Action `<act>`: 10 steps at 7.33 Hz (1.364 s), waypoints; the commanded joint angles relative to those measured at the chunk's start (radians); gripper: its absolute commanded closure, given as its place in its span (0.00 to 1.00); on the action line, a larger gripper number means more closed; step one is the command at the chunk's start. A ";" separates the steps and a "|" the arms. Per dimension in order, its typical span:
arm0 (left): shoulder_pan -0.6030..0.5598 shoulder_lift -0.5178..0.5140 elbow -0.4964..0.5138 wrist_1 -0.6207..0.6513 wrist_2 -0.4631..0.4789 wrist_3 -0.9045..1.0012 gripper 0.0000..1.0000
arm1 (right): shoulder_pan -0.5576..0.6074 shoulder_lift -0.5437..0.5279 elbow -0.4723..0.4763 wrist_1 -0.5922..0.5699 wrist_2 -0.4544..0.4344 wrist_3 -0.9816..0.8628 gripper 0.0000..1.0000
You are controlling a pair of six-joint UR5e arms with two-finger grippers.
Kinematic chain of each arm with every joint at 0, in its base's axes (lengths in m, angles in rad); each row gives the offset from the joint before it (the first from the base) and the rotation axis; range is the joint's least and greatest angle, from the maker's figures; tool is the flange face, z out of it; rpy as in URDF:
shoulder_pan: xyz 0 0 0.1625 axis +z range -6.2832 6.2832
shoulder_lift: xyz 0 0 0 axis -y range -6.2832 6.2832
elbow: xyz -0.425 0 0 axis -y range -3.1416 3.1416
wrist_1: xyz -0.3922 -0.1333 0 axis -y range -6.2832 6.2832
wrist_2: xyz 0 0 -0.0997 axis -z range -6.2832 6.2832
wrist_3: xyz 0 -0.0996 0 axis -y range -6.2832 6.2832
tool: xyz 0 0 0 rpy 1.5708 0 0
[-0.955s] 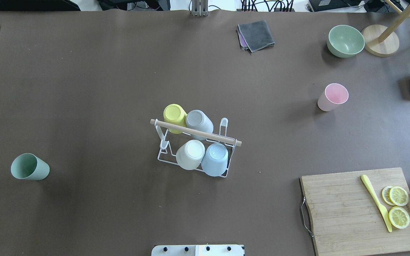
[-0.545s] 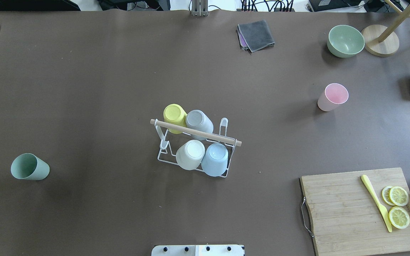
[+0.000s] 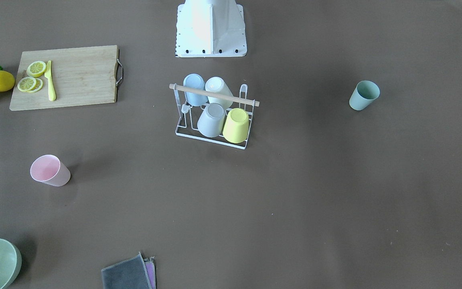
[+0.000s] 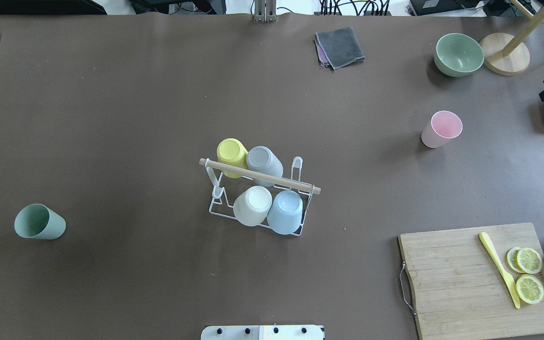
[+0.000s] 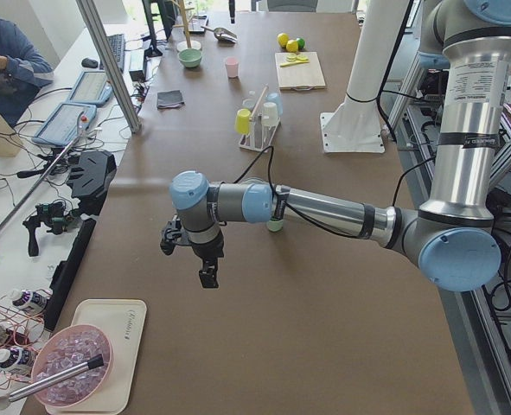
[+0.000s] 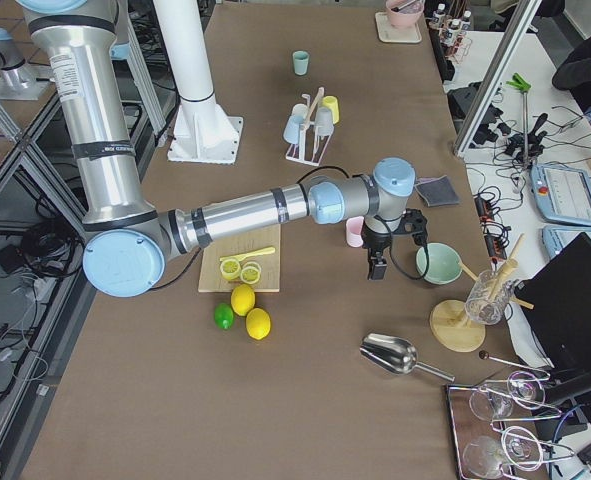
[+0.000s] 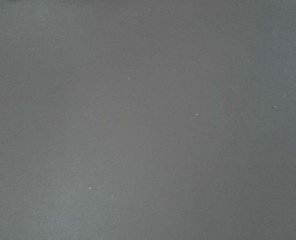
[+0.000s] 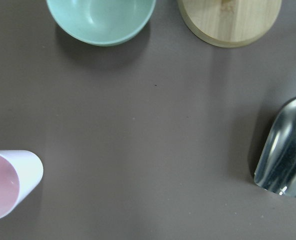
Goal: Place cup on cup holder
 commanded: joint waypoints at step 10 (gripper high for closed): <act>0.433 -0.380 0.260 0.466 0.116 0.271 0.02 | -0.168 0.569 -0.646 -0.006 0.027 0.020 0.00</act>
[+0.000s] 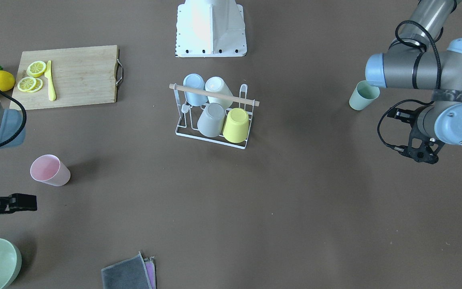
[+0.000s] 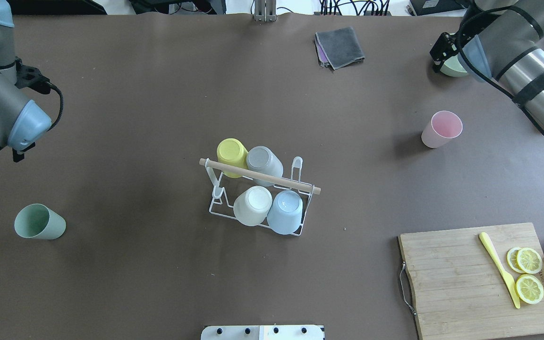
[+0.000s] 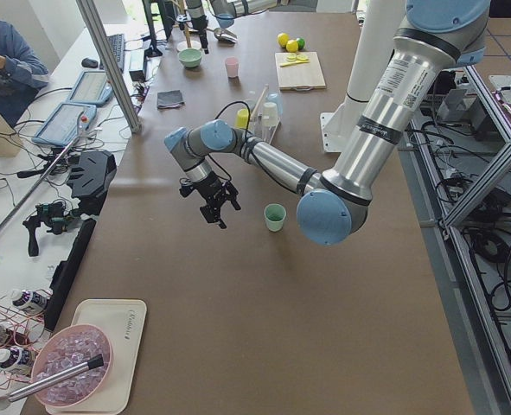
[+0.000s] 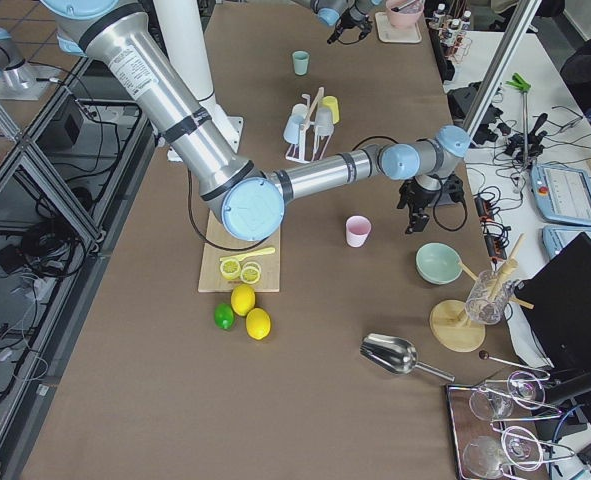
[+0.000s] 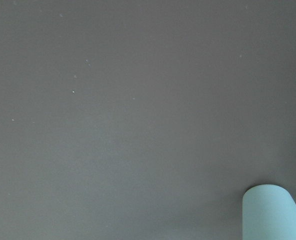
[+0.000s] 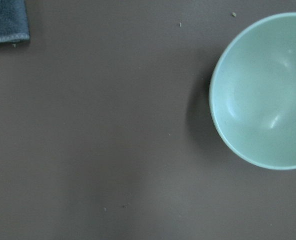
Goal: Place cup on cup holder
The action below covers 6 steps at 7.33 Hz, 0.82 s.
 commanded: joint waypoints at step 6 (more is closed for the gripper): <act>0.083 -0.186 0.244 0.072 0.000 0.056 0.02 | -0.078 0.207 -0.324 -0.190 0.007 -0.166 0.00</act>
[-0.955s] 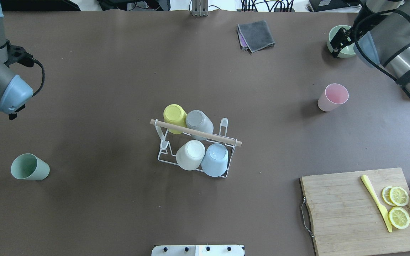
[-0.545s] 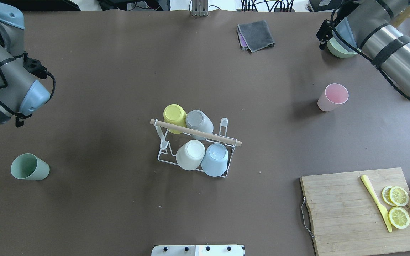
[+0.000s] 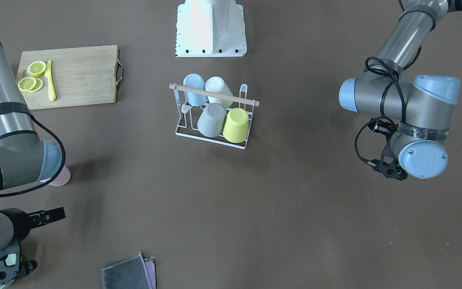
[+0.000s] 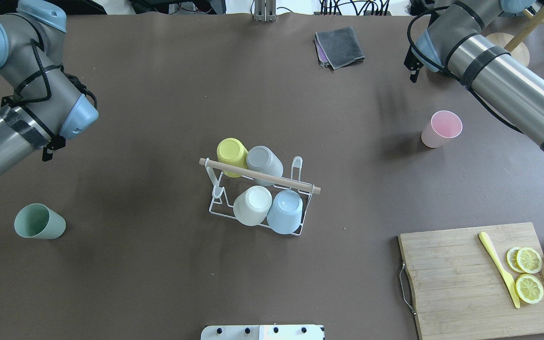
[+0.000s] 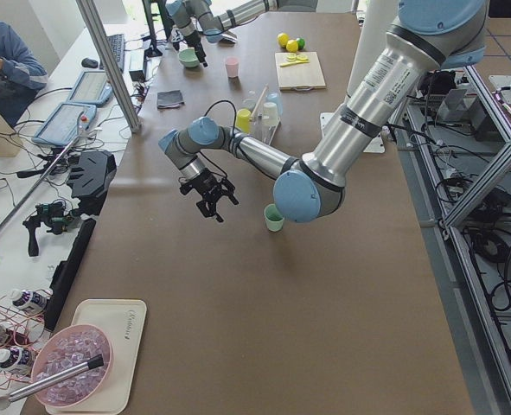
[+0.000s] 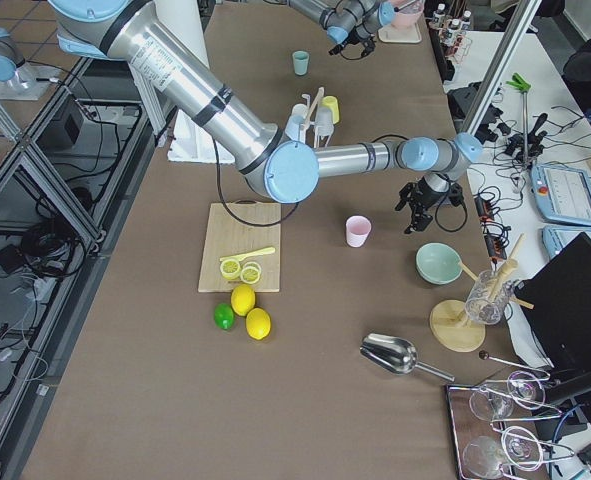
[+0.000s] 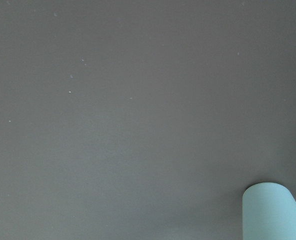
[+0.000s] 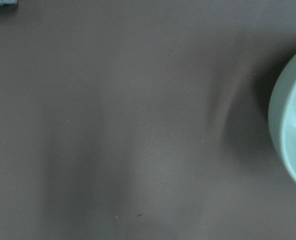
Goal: Place cup on cup holder
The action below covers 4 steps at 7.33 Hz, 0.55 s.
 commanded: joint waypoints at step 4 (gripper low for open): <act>0.095 -0.048 0.084 0.017 0.008 0.002 0.02 | -0.038 0.056 -0.086 -0.199 -0.023 -0.215 0.00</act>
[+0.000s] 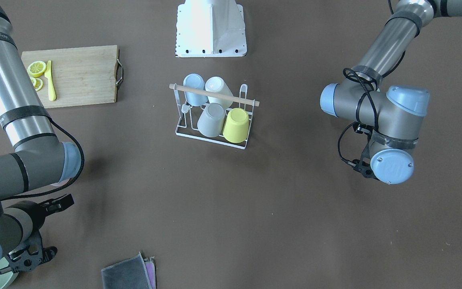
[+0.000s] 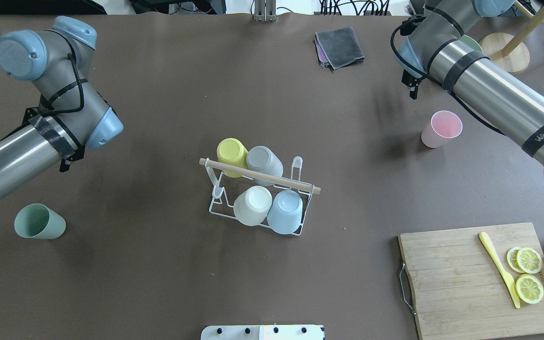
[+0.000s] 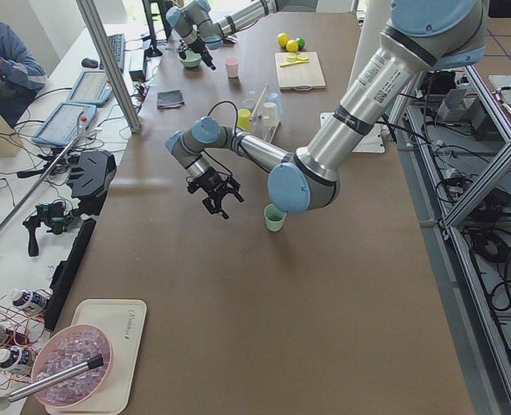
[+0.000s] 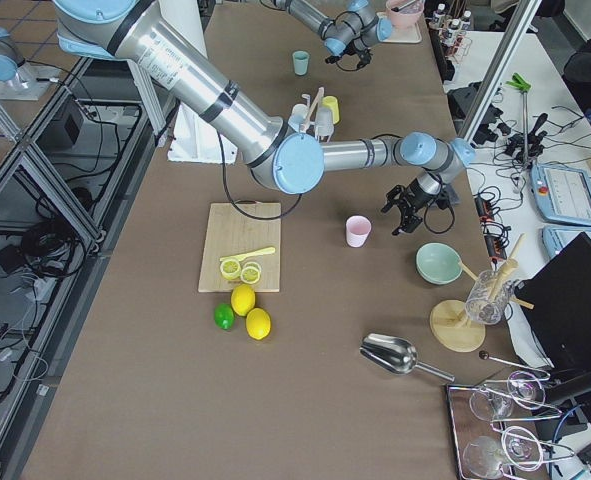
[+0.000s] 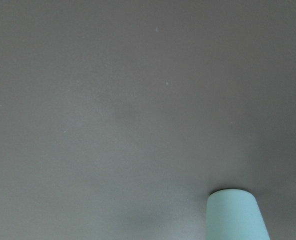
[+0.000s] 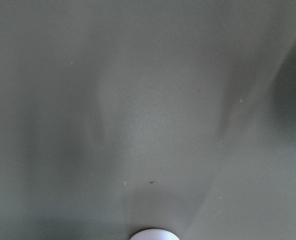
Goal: Place cup on cup holder
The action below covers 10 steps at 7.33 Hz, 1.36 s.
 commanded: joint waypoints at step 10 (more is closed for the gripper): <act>0.116 0.021 0.057 0.115 -0.010 0.083 0.03 | -0.056 0.144 -0.375 -0.049 -0.040 -0.216 0.00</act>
